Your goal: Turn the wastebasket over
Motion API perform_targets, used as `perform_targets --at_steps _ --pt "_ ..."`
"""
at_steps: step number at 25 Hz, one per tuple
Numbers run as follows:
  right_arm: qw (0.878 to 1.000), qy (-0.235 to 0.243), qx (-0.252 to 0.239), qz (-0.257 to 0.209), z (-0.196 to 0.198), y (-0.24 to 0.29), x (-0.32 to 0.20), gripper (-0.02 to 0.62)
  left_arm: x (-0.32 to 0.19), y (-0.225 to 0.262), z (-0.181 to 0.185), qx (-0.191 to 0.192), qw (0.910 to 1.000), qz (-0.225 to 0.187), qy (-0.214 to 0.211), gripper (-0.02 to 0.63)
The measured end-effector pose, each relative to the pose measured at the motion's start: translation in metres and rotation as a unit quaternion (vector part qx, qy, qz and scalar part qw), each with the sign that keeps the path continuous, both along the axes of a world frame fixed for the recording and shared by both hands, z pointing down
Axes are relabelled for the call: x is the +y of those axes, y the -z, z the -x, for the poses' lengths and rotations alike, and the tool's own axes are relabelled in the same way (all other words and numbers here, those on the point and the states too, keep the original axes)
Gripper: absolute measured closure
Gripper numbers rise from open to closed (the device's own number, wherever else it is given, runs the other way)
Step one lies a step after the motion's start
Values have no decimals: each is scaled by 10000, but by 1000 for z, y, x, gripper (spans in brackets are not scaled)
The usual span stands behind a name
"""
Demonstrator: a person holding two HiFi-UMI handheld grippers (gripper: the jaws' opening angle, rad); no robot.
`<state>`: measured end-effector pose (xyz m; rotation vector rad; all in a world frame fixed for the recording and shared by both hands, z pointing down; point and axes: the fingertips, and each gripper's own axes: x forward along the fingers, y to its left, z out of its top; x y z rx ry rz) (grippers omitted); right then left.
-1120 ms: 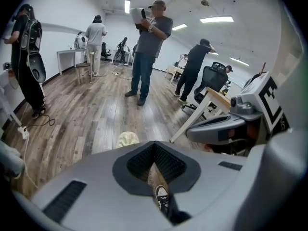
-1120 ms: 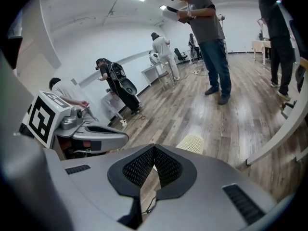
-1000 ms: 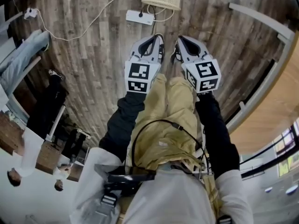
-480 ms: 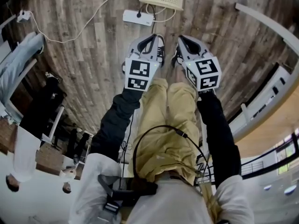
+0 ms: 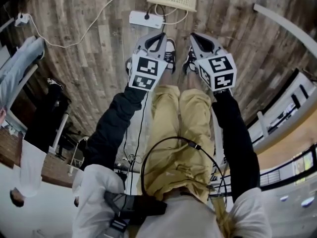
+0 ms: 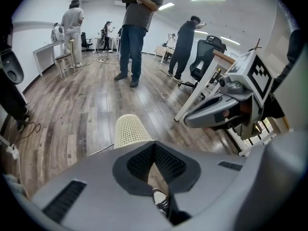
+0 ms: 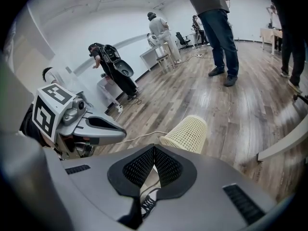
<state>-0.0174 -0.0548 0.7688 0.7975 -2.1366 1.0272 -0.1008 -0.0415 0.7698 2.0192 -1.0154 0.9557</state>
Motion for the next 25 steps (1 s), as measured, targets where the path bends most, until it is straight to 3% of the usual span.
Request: perform_targets --at_steps 7,13,20,25 --pt "10000 55 55 26 3 -36 -14 575 -15 -41 0 -257 9989 -62 -396 604" --pt "9998 11 157 133 4 -83 -23 574 -27 -91 -10 -187 9994 84 -295 604" --pt "9996 68 200 187 5 -126 -24 574 -39 -142 -6 -617 9956 -35 -699 604" --pt "9992 -39 329 209 4 -152 -34 574 -51 -172 -2 -664 9965 71 -499 603"
